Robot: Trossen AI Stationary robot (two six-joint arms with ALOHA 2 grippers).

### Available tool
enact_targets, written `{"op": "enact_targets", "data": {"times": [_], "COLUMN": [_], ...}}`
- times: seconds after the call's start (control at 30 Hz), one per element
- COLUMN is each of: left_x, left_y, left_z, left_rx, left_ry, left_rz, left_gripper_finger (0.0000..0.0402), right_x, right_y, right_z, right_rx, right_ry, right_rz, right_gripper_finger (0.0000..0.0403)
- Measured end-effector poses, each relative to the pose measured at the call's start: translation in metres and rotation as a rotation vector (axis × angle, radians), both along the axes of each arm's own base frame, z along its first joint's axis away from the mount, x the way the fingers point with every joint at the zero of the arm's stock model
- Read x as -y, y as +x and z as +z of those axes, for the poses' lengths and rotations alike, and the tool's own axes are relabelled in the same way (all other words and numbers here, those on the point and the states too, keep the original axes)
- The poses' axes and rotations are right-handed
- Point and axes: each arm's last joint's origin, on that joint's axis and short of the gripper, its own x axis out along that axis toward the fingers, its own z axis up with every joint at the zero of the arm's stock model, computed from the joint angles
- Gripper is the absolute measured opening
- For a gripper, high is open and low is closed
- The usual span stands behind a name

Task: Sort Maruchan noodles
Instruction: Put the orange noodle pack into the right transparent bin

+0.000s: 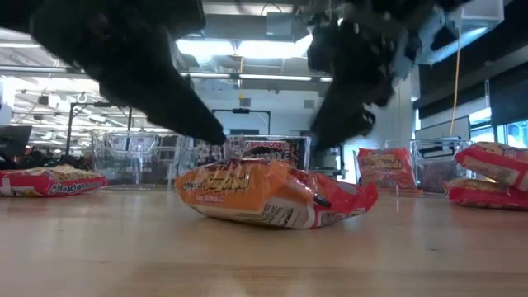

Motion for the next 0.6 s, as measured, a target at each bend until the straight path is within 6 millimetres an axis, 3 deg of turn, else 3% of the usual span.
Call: {"op": "enact_targets", "data": {"times": [0.23, 0.6], "left_x": [0.004, 0.004], "left_y": [0.004, 0.005], "left_z": [-0.029, -0.033], "left_rx": [-0.067, -0.065], "left_ry": [0.015, 0.009], "left_rz": [-0.019, -0.020], "left_gripper_finger": [0.0209, 0.0209], "right_x": [0.000, -0.002], "right_y": [0.010, 0.021], "right_z": [-0.027, -0.036], "right_rx": [-0.059, -0.027], "right_ry": [0.094, 0.280], "right_rz": [0.020, 0.075], "right_gripper_finger": [0.0348, 0.0355]}}
